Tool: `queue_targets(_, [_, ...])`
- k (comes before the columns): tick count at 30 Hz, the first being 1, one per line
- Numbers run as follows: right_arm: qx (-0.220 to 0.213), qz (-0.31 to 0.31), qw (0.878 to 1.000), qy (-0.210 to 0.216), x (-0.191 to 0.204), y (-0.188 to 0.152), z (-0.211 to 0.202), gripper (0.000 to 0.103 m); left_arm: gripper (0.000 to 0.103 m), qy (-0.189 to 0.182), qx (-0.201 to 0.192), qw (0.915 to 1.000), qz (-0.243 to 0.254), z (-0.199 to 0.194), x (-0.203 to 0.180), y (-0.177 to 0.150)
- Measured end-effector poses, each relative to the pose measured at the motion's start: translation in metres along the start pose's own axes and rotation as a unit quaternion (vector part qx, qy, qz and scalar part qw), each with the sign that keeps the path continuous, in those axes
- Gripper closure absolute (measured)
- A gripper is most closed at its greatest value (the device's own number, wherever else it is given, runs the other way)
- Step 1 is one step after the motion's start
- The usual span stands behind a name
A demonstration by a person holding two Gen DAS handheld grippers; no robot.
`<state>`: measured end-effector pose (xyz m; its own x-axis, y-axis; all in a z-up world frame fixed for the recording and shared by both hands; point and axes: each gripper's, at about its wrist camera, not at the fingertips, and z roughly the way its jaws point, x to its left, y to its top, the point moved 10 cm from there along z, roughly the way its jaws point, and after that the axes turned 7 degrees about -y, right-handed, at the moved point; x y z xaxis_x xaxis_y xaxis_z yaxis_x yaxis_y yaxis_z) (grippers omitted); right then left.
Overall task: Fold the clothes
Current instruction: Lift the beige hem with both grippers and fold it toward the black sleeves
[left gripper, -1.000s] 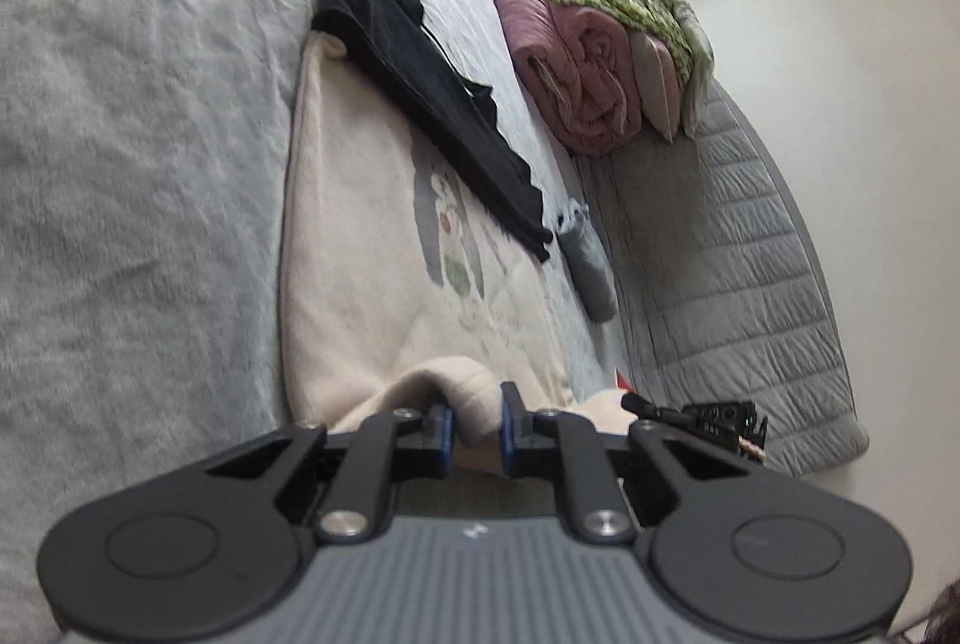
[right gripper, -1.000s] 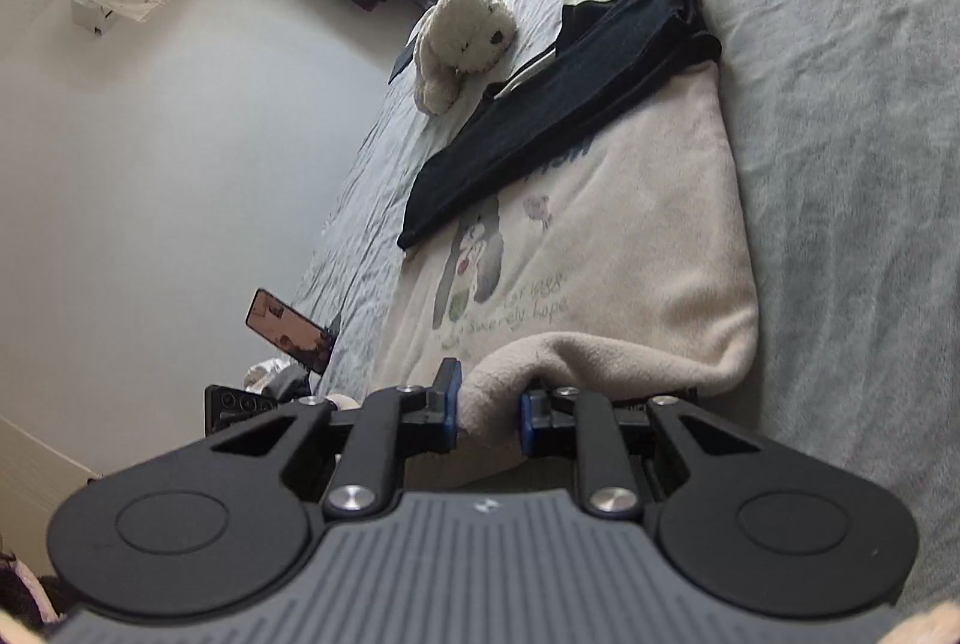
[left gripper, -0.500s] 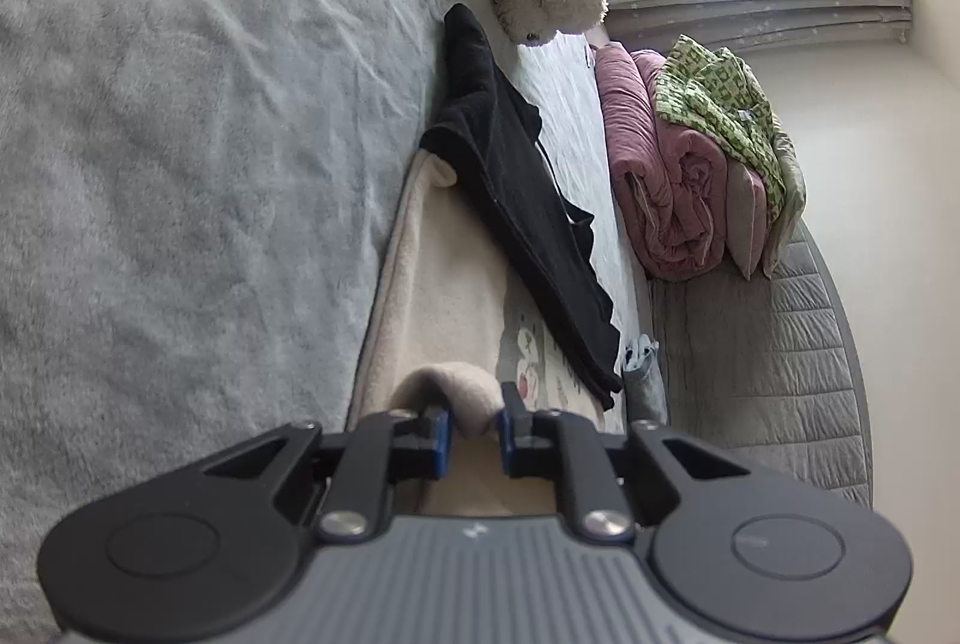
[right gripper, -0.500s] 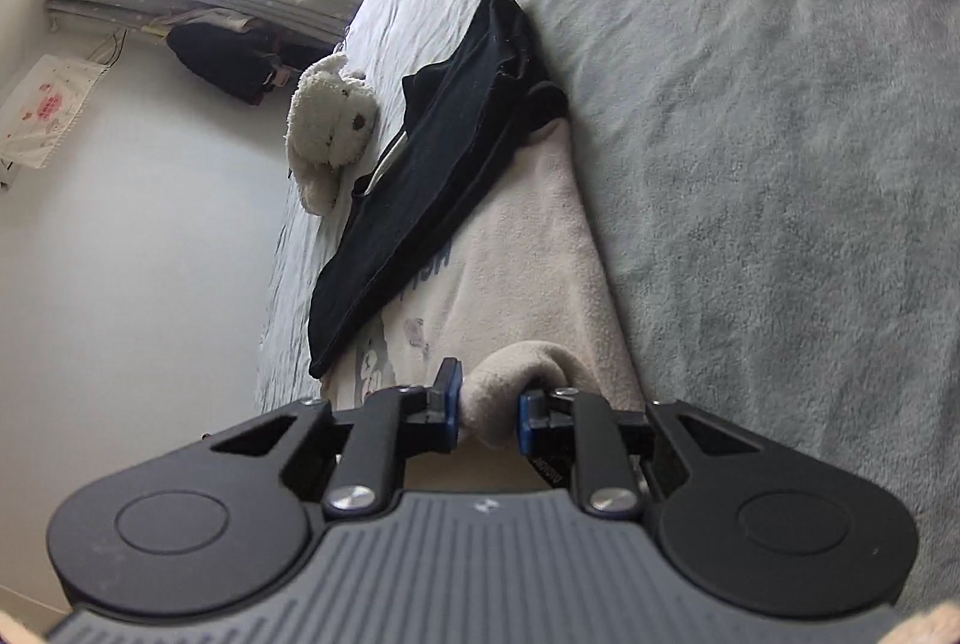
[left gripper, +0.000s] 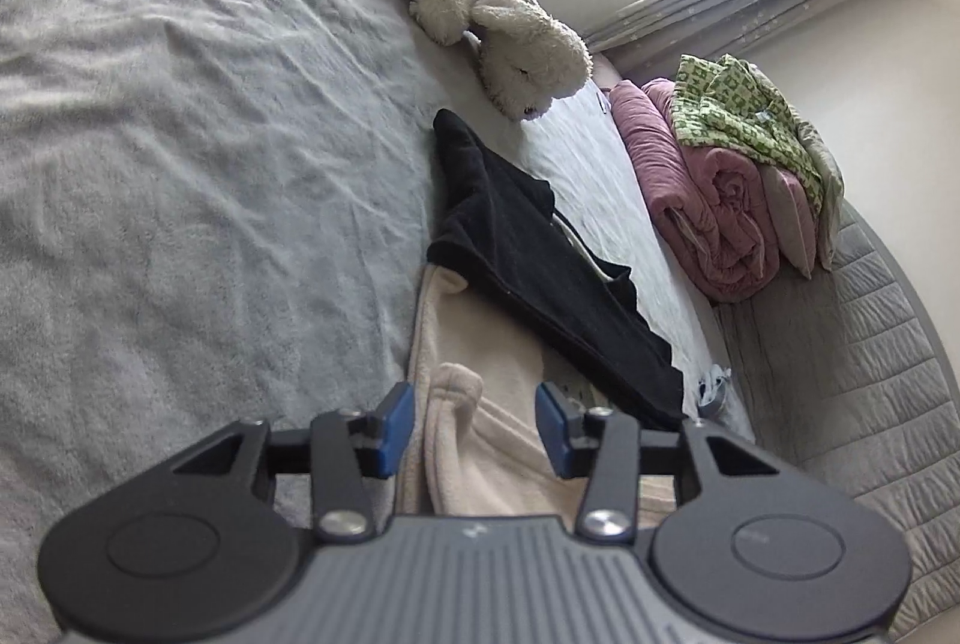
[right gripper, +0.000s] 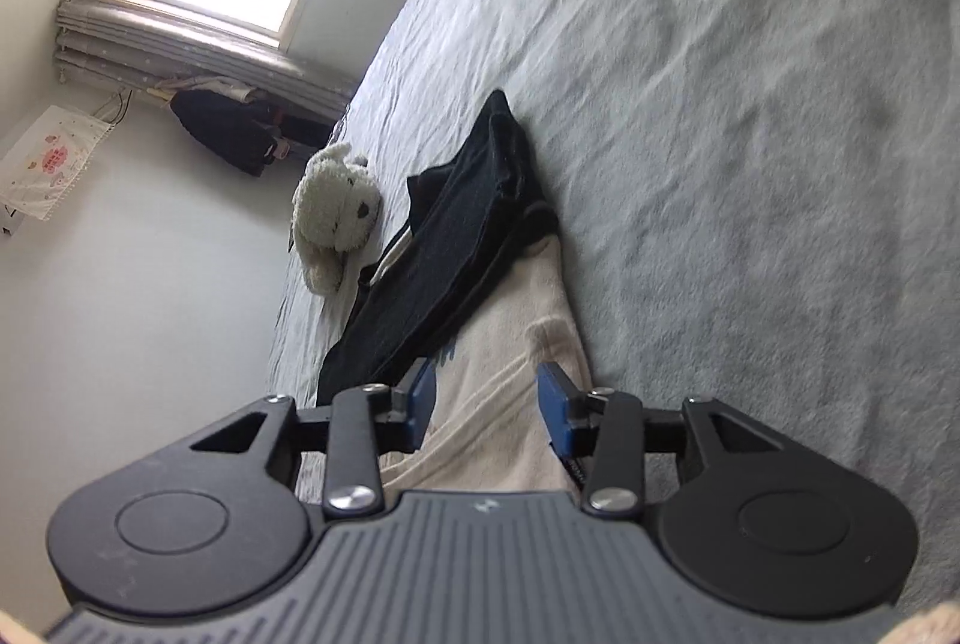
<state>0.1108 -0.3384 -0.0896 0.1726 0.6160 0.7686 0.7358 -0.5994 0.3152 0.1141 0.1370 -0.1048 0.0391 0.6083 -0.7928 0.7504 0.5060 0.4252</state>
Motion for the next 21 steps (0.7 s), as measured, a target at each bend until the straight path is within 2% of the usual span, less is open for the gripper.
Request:
queue_targets(4, [-0.029, -0.063, 0.997, -0.044, 0.005, -0.001, -0.006, 0.06, 0.059, 0.016, 0.003, 0.9992, 0.037, 0.002, -0.006, -0.003])
queue_targets(6, [-0.039, -0.106, 0.991, -0.069, 0.011, -0.003, -0.003, 0.06, 0.059, 0.026, 0.003, 0.9981, 0.057, 0.002, -0.008, -0.004])
queue_targets(11, [-0.05, -0.176, 0.978, -0.1, 0.02, -0.012, 0.007, 0.06, 0.061, 0.059, 0.006, 0.9923, 0.109, 0.008, -0.013, -0.008])
queue_targets(15, [-0.059, -0.219, 0.967, -0.119, 0.026, -0.017, 0.016, 0.06, 0.073, 0.09, 0.006, 0.9824, 0.164, 0.013, -0.018, -0.013])
queue_targets(21, [-0.067, -0.282, 0.946, -0.148, 0.031, -0.027, 0.031, 0.06, 0.083, 0.125, -0.001, 0.9617, 0.244, 0.016, -0.028, -0.017])
